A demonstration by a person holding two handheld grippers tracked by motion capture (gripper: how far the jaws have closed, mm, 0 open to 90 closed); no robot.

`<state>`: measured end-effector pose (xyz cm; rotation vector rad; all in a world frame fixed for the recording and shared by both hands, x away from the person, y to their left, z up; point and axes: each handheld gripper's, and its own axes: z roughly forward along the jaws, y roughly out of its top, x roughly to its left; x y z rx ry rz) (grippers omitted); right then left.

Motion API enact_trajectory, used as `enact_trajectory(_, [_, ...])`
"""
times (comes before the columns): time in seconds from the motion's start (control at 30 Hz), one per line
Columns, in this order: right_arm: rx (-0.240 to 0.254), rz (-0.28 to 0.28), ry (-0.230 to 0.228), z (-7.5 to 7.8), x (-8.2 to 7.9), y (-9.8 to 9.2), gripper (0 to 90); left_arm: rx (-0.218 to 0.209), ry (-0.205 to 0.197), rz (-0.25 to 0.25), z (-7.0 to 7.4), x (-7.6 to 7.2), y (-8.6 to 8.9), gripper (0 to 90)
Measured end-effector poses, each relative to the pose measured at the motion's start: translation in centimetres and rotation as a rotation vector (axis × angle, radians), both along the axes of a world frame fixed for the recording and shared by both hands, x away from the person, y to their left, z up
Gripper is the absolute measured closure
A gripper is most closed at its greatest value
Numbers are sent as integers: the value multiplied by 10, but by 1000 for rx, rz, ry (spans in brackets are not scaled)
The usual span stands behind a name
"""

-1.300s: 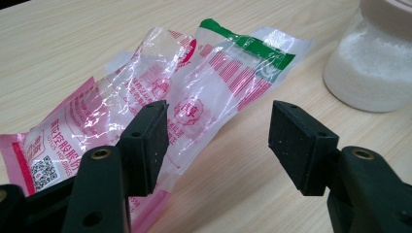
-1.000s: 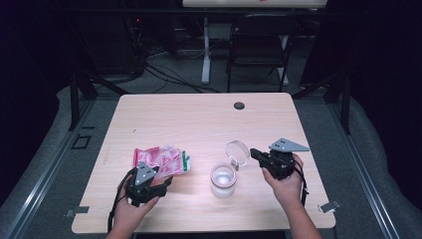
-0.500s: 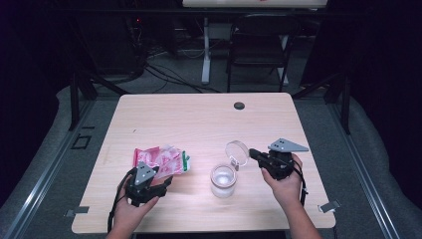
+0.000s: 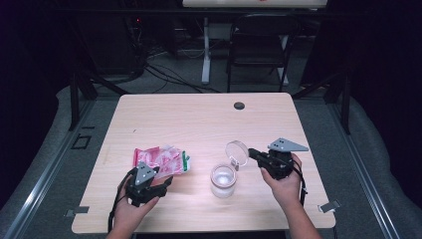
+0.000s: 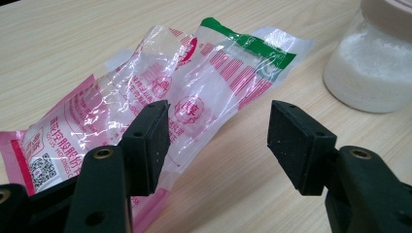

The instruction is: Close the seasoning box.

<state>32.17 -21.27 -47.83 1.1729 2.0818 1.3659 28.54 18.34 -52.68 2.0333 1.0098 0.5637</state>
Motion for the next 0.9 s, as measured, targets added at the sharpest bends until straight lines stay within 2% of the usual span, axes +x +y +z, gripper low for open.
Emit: enact_trajectory(0.9, [-4, 25, -23, 5, -6, 8, 900, 3, -8, -1, 1, -1, 0, 411])
